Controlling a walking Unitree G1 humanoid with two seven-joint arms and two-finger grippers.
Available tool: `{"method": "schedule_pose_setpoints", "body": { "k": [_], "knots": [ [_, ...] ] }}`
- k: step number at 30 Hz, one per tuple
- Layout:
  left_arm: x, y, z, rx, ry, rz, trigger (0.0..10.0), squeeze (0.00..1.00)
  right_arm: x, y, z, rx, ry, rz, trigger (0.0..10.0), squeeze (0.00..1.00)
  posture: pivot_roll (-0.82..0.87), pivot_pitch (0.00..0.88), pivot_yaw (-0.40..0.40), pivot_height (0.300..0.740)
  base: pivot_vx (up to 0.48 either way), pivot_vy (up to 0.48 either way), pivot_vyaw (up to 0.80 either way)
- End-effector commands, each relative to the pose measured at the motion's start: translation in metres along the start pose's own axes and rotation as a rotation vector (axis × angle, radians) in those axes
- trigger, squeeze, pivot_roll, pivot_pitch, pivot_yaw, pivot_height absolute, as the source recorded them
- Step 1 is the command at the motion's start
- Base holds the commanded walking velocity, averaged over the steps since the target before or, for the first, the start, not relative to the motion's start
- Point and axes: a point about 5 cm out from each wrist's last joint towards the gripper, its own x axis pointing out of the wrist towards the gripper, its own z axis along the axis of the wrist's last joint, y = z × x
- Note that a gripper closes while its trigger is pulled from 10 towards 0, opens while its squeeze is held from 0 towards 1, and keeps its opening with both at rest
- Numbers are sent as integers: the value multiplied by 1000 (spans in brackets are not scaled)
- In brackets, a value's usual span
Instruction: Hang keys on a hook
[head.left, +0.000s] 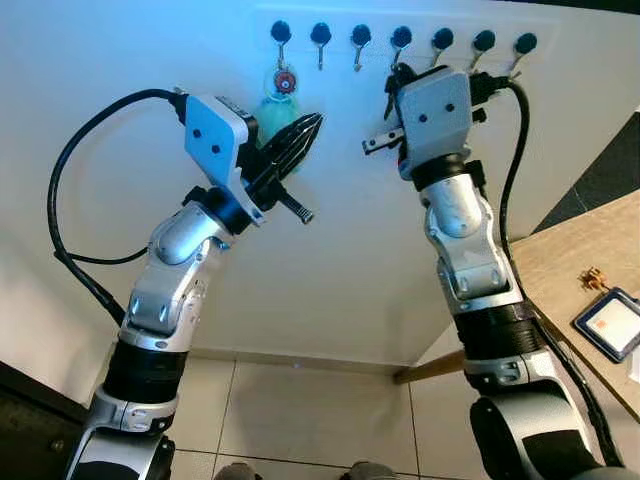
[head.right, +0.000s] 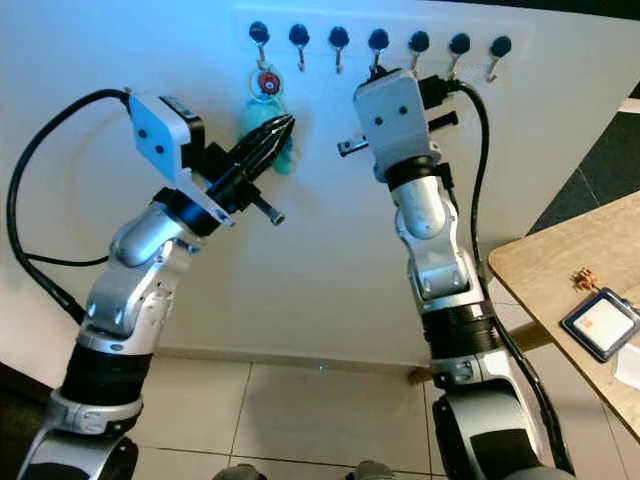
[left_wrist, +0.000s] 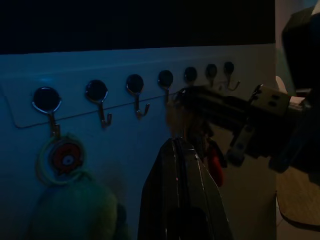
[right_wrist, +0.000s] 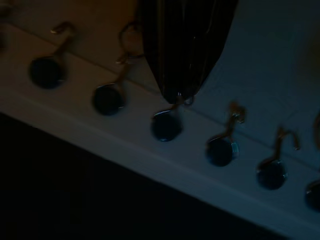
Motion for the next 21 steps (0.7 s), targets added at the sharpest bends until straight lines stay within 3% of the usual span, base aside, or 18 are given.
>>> {"method": "schedule_pose_setpoints", "body": {
  "k": [1, 21],
  "knots": [
    [5, -5, 6, -7, -30, -21, 10000, 0, -3, -9, -1, 14, 7, -36, 10000, 0, 44, 78, -29, 740, 0, 0, 0],
    [7, -6, 6, -4, -28, -33, 10000, 0, -16, -12, -9, 49, 69, -52, 10000, 0, 41, 78, -23, 740, 0, 0, 0]
  ]
}}
